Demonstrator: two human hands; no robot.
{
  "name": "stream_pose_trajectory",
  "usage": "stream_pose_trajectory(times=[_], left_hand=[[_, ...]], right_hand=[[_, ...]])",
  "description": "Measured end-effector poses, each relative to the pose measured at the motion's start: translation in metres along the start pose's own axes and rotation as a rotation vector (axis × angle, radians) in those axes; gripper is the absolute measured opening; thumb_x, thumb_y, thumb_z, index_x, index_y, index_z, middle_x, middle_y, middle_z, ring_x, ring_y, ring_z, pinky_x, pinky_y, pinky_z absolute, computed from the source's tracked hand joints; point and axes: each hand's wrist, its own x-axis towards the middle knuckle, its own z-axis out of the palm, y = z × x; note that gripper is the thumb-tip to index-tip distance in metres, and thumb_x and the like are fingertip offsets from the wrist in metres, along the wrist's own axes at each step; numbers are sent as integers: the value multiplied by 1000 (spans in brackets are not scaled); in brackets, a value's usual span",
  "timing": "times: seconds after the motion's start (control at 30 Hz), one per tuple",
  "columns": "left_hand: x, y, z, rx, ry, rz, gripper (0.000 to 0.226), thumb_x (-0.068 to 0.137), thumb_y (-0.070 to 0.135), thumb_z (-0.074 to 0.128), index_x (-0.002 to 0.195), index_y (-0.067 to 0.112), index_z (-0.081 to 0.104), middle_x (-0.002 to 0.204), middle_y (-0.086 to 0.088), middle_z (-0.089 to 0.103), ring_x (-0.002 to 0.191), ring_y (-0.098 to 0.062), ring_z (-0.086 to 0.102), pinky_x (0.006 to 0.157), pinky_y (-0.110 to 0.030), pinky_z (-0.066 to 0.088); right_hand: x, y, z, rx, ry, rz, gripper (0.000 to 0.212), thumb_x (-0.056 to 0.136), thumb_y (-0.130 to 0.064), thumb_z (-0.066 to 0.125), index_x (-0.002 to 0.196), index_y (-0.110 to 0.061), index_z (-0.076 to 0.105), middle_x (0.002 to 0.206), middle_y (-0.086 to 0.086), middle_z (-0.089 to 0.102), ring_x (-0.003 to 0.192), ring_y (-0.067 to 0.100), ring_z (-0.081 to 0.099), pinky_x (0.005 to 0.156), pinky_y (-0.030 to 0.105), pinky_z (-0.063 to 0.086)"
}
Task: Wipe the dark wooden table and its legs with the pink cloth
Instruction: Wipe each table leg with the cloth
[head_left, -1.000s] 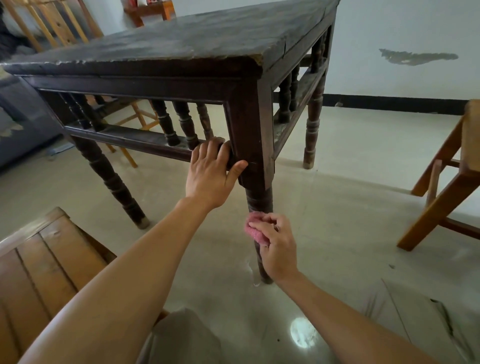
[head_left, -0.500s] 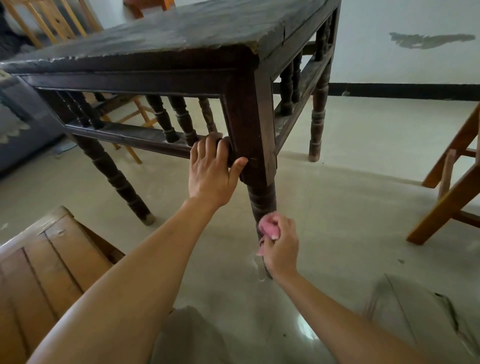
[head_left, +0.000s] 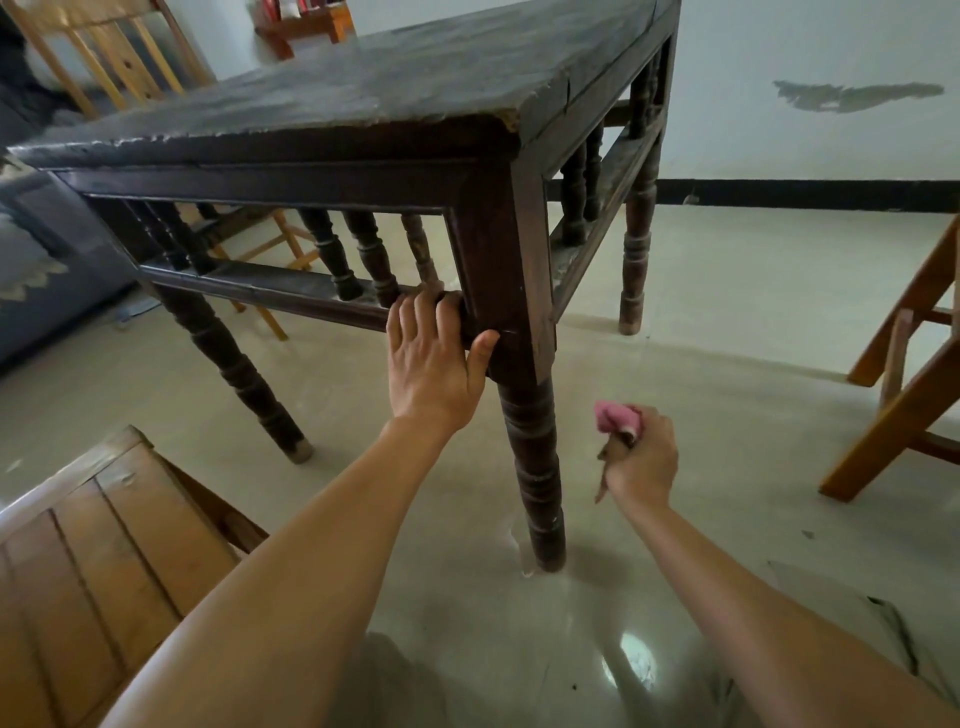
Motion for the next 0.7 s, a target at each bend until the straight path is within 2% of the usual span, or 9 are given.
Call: stream_pose_trajectory(times=[0.07, 0.13, 0.2, 0.3, 0.47, 0.57, 0.63, 0.7], left_hand=[[-1, 0, 3, 0, 26, -2, 70, 96, 61, 10, 119, 6, 48, 124, -17, 50, 120, -34, 43, 113, -50, 24], [-1, 0, 6, -6, 57, 5, 70, 97, 60, 10, 117, 5, 49, 122, -18, 51, 118, -35, 44, 113, -50, 24], [0, -1, 11, -19, 105, 12, 70, 97, 60, 10, 113, 4, 50, 118, -19, 52, 114, -35, 46, 112, -51, 26], [2, -2, 19, -40, 184, 20, 70, 97, 59, 10, 109, 3, 50, 114, -19, 52, 110, -35, 47, 110, -52, 27], [5, -4, 30, -58, 249, 29, 71, 96, 60, 9, 107, 3, 51, 112, -21, 53, 109, -36, 48, 109, -52, 27], [5, -4, 33, -55, 261, 44, 69, 96, 59, 10, 107, 4, 49, 112, -21, 53, 109, -37, 49, 109, -53, 28], [5, -6, 34, -52, 281, 49, 68, 96, 59, 10, 107, 4, 49, 112, -21, 53, 108, -37, 49, 107, -53, 29], [6, -7, 35, -53, 295, 46, 65, 97, 59, 11, 107, 5, 47, 111, -21, 53, 107, -37, 48, 106, -54, 30]], right_hand=[[-20, -17, 14, 66, -31, -81, 28, 85, 5, 60, 102, -17, 62, 104, 1, 56, 90, 16, 56, 77, 25, 43], [-49, -20, 28, 99, -64, -95, 27, 85, 4, 62, 107, -12, 62, 104, 2, 55, 87, 17, 56, 77, 25, 43], [-68, -1, 31, 65, -109, -89, 29, 84, 4, 66, 110, -6, 64, 101, 4, 55, 83, 19, 57, 73, 25, 41], [-69, 37, 16, -28, -202, -183, 39, 73, 11, 70, 107, -8, 71, 95, 5, 59, 80, 26, 61, 69, 27, 42], [-31, 26, 19, -62, -144, -53, 25, 81, 5, 63, 101, -8, 69, 97, 7, 58, 80, 21, 55, 70, 24, 37], [-55, 17, 32, -33, -144, -51, 17, 80, 2, 68, 94, -6, 68, 90, -1, 52, 77, 25, 58, 64, 19, 32], [-93, 20, 39, -43, -249, -143, 21, 74, -3, 77, 94, -8, 70, 92, 0, 54, 80, 23, 60, 64, 17, 35], [-121, 17, 50, -72, -378, -250, 34, 65, -15, 87, 97, -13, 74, 99, 1, 59, 86, 14, 57, 72, 15, 40]])
